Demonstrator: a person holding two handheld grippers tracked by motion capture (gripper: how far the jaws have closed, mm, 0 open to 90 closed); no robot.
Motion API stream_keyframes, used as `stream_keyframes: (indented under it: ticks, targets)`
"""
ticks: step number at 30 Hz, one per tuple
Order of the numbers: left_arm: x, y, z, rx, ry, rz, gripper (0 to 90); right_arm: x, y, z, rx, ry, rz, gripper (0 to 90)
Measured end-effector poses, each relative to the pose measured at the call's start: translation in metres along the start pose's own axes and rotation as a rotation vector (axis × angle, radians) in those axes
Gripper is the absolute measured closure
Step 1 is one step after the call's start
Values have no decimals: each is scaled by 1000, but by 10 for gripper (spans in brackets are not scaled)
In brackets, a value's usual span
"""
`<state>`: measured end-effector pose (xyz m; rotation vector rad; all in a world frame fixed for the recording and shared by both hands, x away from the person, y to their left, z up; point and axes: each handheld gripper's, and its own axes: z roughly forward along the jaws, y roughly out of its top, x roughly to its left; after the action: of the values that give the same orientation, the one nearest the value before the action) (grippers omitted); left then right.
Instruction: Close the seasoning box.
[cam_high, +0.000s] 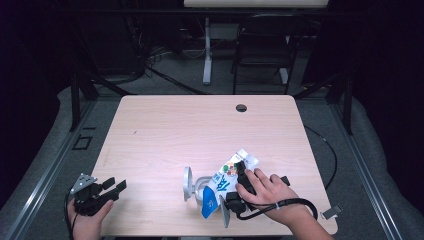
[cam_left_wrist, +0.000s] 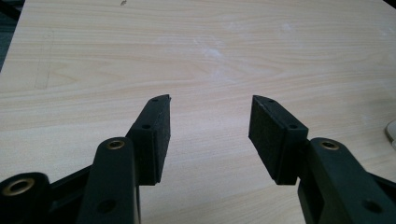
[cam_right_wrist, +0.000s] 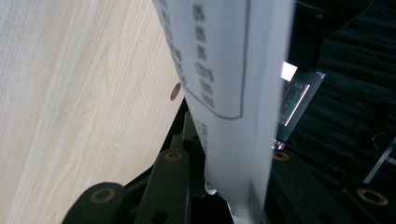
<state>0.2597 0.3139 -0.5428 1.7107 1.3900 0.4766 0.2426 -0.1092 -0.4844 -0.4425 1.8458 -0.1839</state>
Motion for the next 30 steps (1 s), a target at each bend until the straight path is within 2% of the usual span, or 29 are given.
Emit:
stream_keyframes:
  ticks: [17, 20, 30]
  targets:
    - [0, 0, 0, 1, 0, 0, 490, -3, 0, -2, 15, 9, 48, 853]
    - [0, 0, 0, 2, 0, 1, 490, -2, 0, 0, -2, 18, 74, 861]
    - [0, -1, 1, 3, 1, 0, 490, -1, -2, 0, 0, 41, 124, 872]
